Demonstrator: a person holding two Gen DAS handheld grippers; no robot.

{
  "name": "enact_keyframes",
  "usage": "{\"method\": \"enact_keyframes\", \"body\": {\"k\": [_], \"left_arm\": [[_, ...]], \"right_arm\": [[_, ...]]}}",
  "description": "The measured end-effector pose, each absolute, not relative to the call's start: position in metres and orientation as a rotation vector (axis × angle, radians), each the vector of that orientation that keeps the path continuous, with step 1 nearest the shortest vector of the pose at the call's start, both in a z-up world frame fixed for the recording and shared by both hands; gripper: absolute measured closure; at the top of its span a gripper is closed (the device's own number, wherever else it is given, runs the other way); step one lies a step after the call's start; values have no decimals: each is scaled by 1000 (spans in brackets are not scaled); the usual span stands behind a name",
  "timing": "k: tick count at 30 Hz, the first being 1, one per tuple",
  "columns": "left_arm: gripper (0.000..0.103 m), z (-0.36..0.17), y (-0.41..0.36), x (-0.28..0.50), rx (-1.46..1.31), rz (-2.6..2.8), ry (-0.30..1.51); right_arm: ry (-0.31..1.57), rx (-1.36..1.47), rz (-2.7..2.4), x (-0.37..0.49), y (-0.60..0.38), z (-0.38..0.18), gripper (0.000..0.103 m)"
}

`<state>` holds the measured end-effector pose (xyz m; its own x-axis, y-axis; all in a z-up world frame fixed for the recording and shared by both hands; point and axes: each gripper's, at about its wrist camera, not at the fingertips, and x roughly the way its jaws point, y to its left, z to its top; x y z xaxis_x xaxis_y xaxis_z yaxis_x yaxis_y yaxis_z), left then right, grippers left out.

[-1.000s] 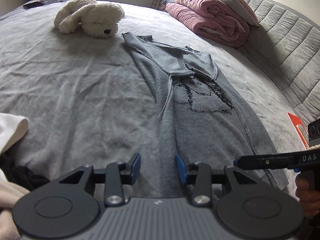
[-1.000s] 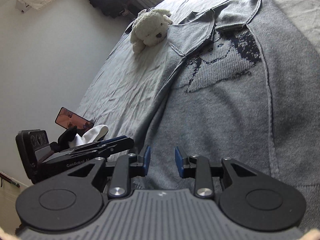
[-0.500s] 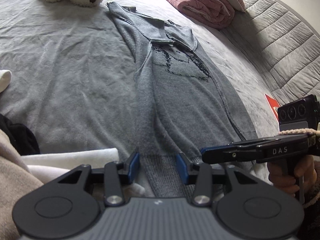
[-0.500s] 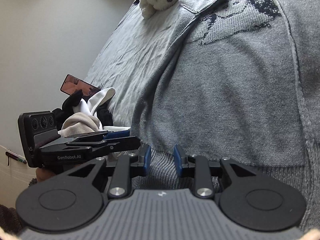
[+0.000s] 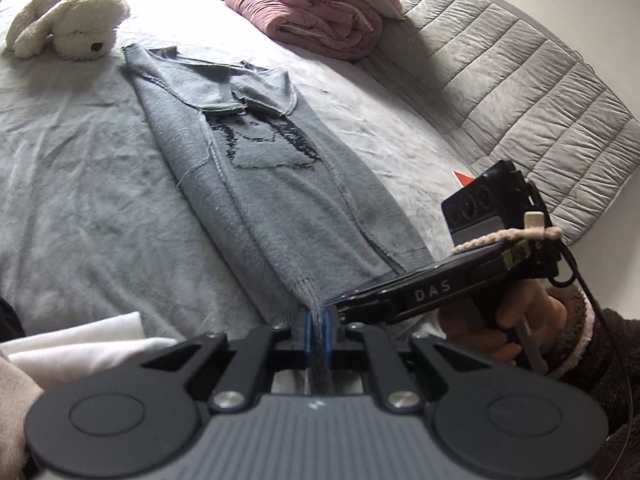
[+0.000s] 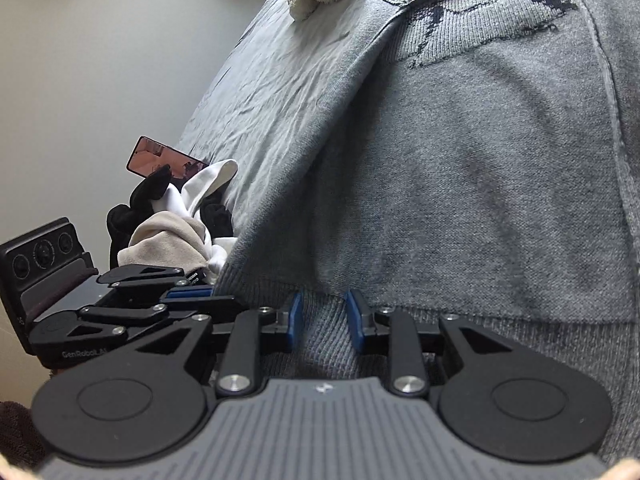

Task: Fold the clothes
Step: 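Grasp the sweater side at the hem with both tools, fold inward, open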

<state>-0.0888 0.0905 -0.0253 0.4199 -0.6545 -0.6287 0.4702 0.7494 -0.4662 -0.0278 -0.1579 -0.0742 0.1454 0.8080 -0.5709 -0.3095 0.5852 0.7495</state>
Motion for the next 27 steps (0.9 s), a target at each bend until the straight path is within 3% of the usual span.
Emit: {"method": "enact_keyframes", "body": {"k": [13,22,27], "left_arm": [[96,-28,54,-79,-163,-768,904],[82,-31,43,-84,-160,-892,907],[81,-33,57,-74,-200,-810,893]], "right_arm": [[1143,750,729,-13,-206,-66,67],[1102,810,640,-8,-223,-62,61],[1078,776,644,-11,-218,-56,61]]}}
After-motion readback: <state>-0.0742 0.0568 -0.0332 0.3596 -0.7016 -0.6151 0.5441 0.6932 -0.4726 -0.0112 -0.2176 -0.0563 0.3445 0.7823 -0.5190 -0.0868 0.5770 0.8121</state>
